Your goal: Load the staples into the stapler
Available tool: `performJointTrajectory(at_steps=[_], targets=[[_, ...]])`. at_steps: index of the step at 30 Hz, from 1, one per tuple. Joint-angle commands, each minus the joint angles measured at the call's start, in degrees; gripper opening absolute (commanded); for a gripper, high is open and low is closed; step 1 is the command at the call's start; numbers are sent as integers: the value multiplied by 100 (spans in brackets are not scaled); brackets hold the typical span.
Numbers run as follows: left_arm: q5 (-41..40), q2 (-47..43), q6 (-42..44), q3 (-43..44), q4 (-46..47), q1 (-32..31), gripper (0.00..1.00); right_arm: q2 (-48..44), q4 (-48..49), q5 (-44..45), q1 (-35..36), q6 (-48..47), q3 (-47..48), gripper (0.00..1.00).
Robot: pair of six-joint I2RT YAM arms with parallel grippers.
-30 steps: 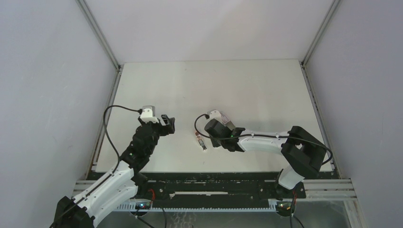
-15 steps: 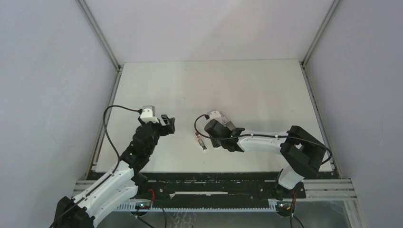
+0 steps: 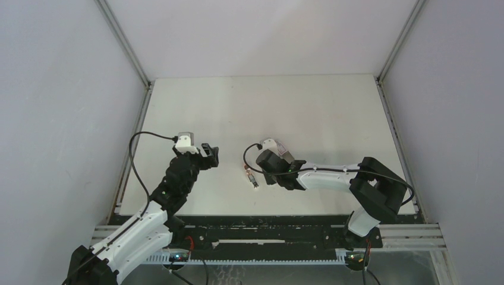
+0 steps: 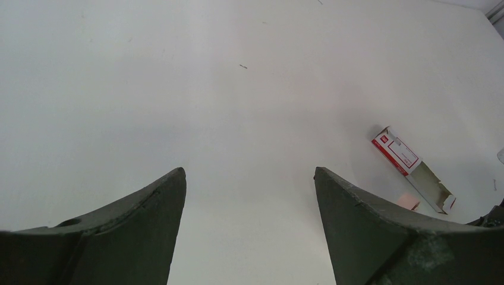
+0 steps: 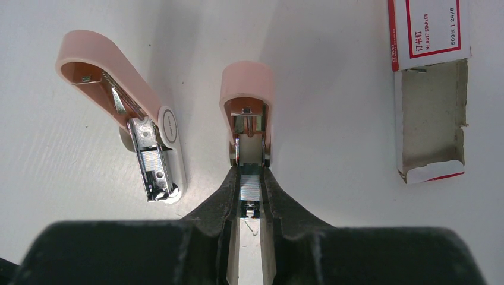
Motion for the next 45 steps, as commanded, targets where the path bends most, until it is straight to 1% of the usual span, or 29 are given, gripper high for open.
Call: performJointTrajectory(at_steps=[1,4,11,14,18,20,22,26,30,34,39,42,45], targets=[[-75,-33,10,-103,144,49,83,41,104,41,-19,113,-72,7],[-68,-40,10,-101,145,56,83,20,74,55,-18,136,-68,9],[94,-77,10,-136,229,58,83,-238,28,-18,-19,134,-72,25],[265,-78,2,-169,308,58,83,-452,-32,-29,-17,111,-68,32],[656,-81,-23,-212,489,56,84,-802,-139,-7,-6,40,-69,36],[1053,-12,-139,-270,732,57,84,-949,-155,-40,39,-25,-67,36],[1649,254,-261,-227,1045,54,83,-1050,-125,-142,89,-73,-66,35],[2820,1053,-541,-25,1579,49,82,-1250,221,-520,160,-68,-225,34],[3586,1914,-690,285,1833,49,80,-1363,817,-985,227,164,-619,35],[4043,2529,-859,439,2166,51,79,-1054,1116,-991,392,240,-714,35],[4504,3317,-1084,649,2584,49,77,-650,1482,-1206,485,264,-714,27],[4569,3632,-1157,701,2769,49,76,-469,1622,-1251,497,305,-713,23],[4613,3833,-1171,754,2834,43,76,-304,1694,-1259,499,327,-714,20]])
